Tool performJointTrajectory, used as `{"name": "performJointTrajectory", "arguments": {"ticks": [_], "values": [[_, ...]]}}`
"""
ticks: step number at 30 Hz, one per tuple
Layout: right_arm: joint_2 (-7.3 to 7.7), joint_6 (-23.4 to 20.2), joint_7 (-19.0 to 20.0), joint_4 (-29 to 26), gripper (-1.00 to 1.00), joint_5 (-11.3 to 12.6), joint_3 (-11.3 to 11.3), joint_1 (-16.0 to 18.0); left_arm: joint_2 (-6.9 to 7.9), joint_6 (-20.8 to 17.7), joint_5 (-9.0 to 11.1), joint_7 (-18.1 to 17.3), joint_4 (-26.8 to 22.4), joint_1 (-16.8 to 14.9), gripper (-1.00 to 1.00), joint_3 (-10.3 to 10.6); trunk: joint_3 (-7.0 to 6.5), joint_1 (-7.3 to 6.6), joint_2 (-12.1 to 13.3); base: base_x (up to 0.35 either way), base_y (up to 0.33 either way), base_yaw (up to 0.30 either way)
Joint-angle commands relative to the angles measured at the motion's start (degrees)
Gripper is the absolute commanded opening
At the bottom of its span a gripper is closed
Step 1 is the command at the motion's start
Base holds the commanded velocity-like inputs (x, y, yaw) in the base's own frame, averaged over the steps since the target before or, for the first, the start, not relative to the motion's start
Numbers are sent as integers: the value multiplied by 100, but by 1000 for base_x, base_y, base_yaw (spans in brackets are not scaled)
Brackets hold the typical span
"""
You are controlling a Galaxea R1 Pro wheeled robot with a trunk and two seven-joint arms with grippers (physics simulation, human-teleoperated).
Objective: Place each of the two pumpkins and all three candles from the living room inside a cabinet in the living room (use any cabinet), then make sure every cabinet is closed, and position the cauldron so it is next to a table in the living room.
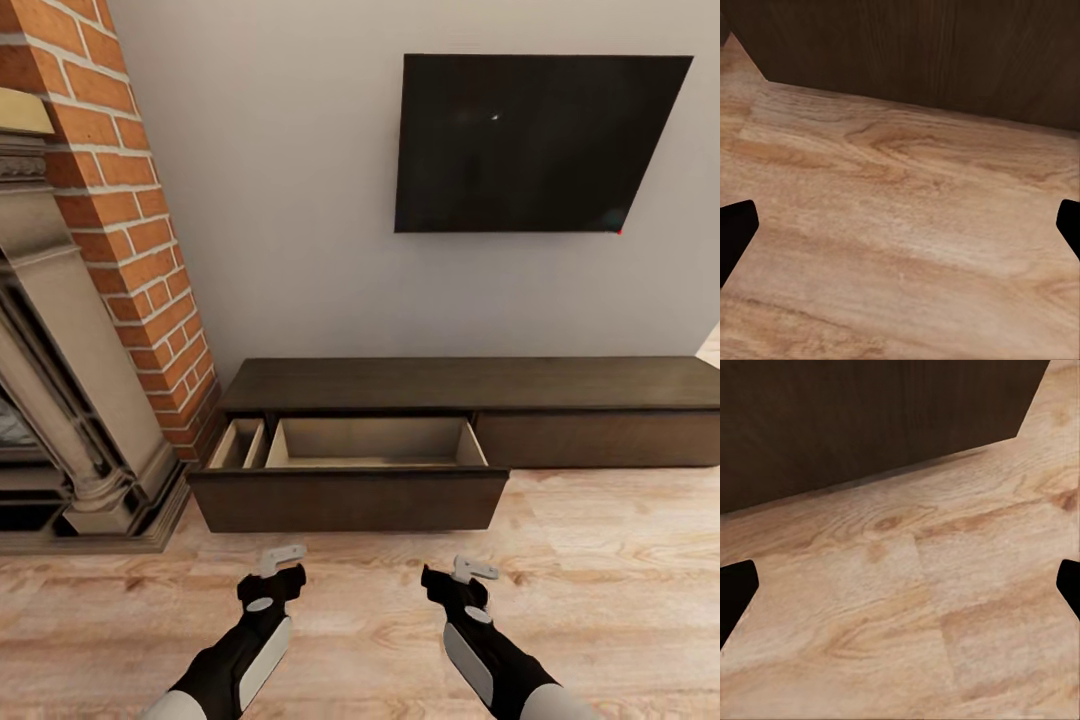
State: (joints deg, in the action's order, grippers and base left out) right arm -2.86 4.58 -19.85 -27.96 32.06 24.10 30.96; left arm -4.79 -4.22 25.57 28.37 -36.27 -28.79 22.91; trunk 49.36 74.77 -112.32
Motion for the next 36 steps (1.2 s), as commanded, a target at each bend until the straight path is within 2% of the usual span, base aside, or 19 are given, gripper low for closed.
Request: {"name": "performJointTrajectory", "arguments": {"ticks": [1,3,7,19,36], "values": [[4,109,-28,6,100,61,96,6,5,-15,22,47,-3,-4,100,49,23,22,-44,0,0,0],[4,282,-12,13,100,63,237,6,5,11,14,48,13,-4,100,89,59,66,-124,0,0,0],[4,383,-4,20,100,63,313,6,4,94,9,46,21,-4,100,110,131,154,-285,0,0,0],[4,621,-1,27,100,63,340,6,4,149,18,46,24,-4,100,117,347,417,-766,0,0,0],[4,641,-1,27,100,63,341,6,4,155,13,49,1,-4,100,117,652,791,-1448,0,0,0]]}}
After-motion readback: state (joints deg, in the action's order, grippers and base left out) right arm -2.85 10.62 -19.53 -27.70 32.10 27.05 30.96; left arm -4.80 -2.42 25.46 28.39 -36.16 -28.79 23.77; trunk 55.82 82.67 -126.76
